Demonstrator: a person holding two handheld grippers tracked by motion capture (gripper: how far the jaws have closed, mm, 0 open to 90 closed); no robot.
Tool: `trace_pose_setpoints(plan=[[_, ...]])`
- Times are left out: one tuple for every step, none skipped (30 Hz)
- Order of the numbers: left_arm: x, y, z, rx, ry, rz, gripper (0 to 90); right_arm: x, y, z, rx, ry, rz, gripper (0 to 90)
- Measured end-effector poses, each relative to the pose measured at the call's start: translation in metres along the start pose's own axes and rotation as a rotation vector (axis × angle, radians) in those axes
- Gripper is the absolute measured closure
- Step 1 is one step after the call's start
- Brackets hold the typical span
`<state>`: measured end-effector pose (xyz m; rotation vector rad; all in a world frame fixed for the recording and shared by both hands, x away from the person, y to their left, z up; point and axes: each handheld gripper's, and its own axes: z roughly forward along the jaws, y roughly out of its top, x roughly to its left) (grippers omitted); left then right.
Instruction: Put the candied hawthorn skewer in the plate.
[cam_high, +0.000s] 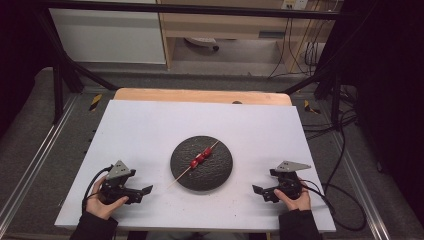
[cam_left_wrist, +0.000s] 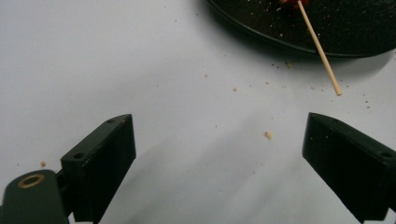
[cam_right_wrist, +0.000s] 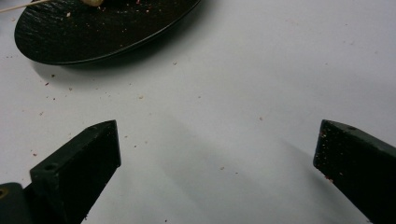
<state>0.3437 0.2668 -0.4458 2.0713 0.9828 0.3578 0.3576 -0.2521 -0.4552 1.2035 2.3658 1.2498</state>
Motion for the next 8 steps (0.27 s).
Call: trace_pose_setpoints(plan=[[0.0006,-0.0006,0.0000,0.003,0.000,0.001,9.6,0.0002,-0.0001,0.0001,0.000,-0.001,0.001,1.2],[0.0010,-0.0008,0.0001,0.005,-0.001,0.000,9.6,0.0001,-0.0003,0.0005,-0.002,-0.002,-0.002,1.2],[0.0011,-0.0010,0.0004,0.004,-0.004,-0.001,9.6,-0.0001,-0.0003,0.0006,-0.002,-0.002,-0.004,1.2],[0.0011,-0.0010,0.0004,0.004,-0.004,-0.001,9.6,0.0003,-0.0003,0.0006,0.001,-0.001,0.001,1.2],[0.0013,-0.0009,0.0011,0.007,-0.007,0.000,9.6,0.0004,-0.0003,0.0008,0.005,0.000,0.001,1.2],[0.0014,-0.0008,0.0012,0.008,-0.006,-0.001,9.6,0.0003,-0.0004,0.0011,0.006,0.000,0.002,1.2],[0.0017,-0.0006,0.0009,0.007,-0.007,-0.002,9.6,0.0003,-0.0004,0.0012,0.007,0.000,0.002,1.2],[0.0017,-0.0006,0.0009,0.007,-0.007,-0.002,9.6,0.0003,-0.0004,0.0012,0.007,0.000,0.002,1.2]])
